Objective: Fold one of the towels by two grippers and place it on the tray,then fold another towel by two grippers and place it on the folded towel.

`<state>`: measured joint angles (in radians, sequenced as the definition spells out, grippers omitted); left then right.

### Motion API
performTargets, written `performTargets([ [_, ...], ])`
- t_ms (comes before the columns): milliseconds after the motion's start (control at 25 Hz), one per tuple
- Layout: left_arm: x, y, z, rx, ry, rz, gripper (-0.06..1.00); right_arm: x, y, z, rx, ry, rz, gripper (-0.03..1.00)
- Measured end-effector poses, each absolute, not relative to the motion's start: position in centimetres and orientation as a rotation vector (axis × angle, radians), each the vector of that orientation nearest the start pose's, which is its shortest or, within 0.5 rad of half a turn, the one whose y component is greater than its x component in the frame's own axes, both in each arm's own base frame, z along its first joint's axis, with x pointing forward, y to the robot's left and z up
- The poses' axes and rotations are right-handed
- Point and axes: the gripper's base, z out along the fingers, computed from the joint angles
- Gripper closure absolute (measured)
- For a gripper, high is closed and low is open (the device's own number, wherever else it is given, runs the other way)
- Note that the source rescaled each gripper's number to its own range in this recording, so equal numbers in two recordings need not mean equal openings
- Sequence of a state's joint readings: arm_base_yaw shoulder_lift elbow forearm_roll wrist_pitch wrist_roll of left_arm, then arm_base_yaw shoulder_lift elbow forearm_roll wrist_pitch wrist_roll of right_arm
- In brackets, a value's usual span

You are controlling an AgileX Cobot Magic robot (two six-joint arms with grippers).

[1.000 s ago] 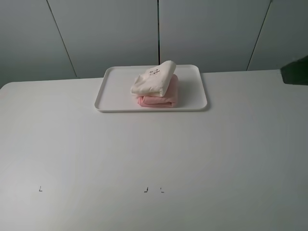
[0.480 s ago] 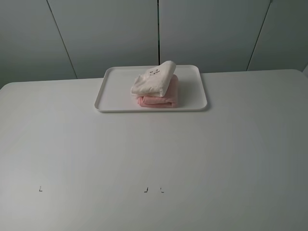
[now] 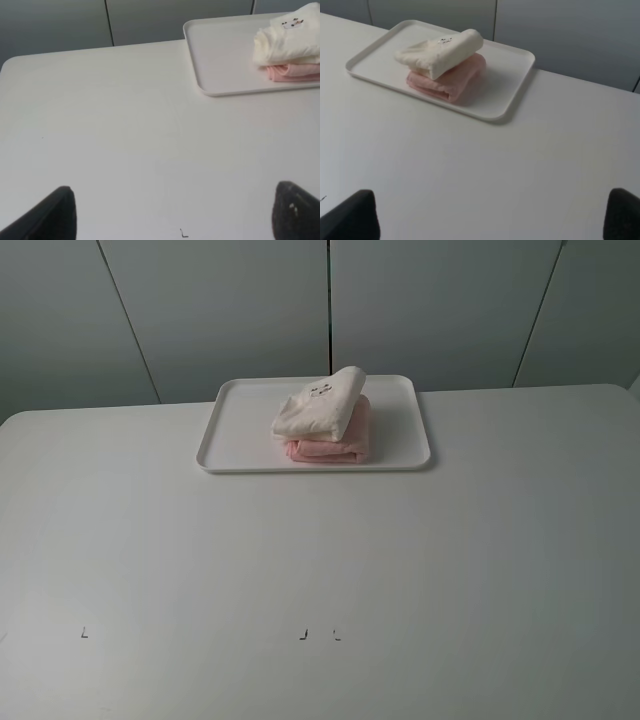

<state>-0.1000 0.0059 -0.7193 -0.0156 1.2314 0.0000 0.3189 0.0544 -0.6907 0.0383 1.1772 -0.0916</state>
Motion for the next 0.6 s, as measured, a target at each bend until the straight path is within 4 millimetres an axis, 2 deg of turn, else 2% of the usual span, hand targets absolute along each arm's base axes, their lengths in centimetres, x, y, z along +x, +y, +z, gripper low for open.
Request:
performTargets([
  [160,-3.7,0.2,31.4,0.106,2.025,-0.084,-0.06,-2.7,-0.8,31.4,-0.417,2.014,0.157,0.0],
  [400,-2.1,-0.4,28.3,0.121,2.149,-0.141,-0.06,-1.9,-0.5,29.5,-0.379,2.101,0.18,0.0],
  [600,-1.7,-0.5,28.4,0.116,2.097,-0.15,-0.06,-1.3,-0.3,28.0,-0.372,2.162,0.182,0.0],
])
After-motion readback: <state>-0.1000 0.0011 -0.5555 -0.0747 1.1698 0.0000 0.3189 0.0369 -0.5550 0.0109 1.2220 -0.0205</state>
